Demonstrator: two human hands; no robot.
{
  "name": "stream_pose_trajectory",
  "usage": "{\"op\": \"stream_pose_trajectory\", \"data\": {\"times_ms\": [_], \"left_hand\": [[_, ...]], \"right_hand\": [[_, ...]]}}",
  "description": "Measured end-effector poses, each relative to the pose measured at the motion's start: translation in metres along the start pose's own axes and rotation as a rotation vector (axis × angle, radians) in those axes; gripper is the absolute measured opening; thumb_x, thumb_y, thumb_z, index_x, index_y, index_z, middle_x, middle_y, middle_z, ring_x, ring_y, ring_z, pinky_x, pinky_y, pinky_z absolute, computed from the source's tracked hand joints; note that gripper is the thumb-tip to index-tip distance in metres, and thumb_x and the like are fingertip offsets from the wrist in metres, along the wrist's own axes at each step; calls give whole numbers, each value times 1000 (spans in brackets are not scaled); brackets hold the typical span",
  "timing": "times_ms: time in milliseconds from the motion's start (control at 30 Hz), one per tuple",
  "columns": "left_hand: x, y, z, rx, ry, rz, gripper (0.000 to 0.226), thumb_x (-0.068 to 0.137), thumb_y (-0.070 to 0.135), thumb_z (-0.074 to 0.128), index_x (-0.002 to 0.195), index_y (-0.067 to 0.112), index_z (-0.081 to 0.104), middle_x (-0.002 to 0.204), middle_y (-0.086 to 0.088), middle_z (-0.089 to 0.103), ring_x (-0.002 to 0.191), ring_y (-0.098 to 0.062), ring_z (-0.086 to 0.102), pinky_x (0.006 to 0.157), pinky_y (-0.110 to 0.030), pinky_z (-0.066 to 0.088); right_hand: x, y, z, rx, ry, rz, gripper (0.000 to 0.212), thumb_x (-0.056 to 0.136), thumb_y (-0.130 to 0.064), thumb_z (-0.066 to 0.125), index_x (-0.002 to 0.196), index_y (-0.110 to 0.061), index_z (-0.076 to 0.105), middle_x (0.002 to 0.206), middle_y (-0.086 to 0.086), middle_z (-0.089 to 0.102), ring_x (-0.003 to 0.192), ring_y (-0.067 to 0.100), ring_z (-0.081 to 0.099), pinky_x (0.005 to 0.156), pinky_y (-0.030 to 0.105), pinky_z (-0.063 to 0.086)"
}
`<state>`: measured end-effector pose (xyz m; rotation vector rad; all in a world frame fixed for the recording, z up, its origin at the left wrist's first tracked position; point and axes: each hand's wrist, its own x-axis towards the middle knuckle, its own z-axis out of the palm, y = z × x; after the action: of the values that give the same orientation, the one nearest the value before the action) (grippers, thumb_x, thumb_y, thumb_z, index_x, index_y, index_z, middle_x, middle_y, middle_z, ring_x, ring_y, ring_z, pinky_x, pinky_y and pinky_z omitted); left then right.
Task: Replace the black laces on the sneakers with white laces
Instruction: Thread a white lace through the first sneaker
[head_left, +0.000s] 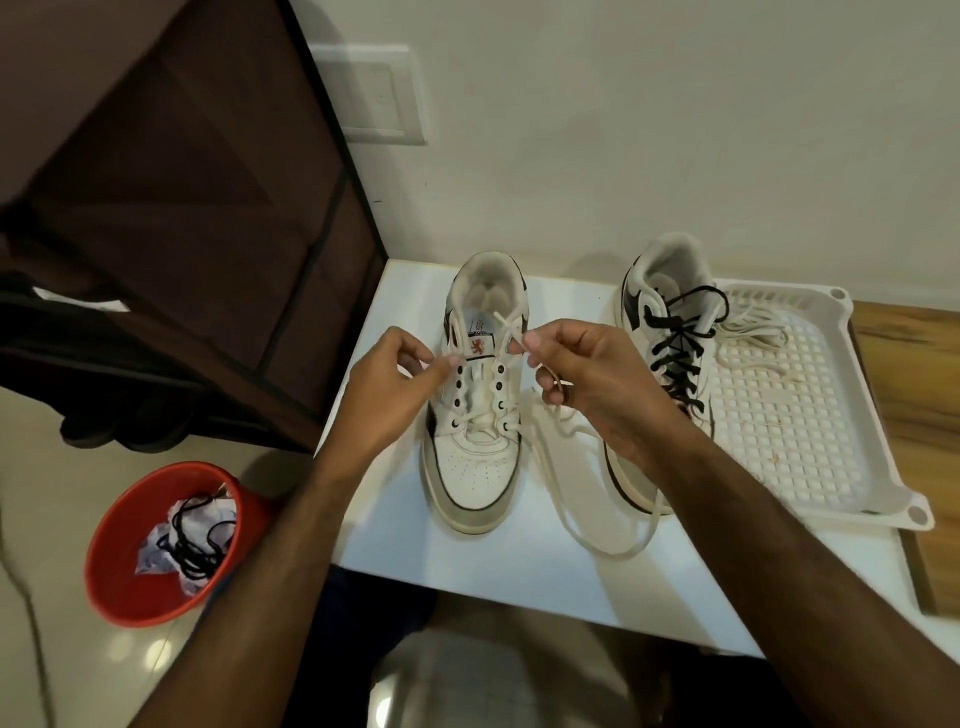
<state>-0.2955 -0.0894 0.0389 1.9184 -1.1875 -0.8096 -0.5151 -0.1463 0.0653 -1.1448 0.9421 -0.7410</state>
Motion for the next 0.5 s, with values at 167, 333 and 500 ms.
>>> {"op": "stream_pose_trajectory", "data": {"times_ms": [167,333,500], "left_hand": [[-4,8,10,240,-113,1,38,73,52,85,81,24,60,79,7,67,70,-9,63,65,-29,50],[1,5,-2,150,-150,-25,18,77,33,86,76,24,70,76,8,72,74,-9,68,68,-27,51],[2,3,-9,62,-184,-47,14,80,22,86,79,17,73,75,5,75,73,-11,73,70,-26,51]], "right_hand": [[-1,9,12,-351,-18,-69,11,98,-11,64,103,-9,74,82,4,75,56,3,57,52,13,41],[-2,18,26,-633,56,-183,8,93,-20,71,95,-21,78,83,-12,71,79,-5,62,68,9,44],[-3,27,37,-930,122,-273,5,91,-34,72,90,-29,73,90,-16,65,88,2,60,71,28,49]]}}
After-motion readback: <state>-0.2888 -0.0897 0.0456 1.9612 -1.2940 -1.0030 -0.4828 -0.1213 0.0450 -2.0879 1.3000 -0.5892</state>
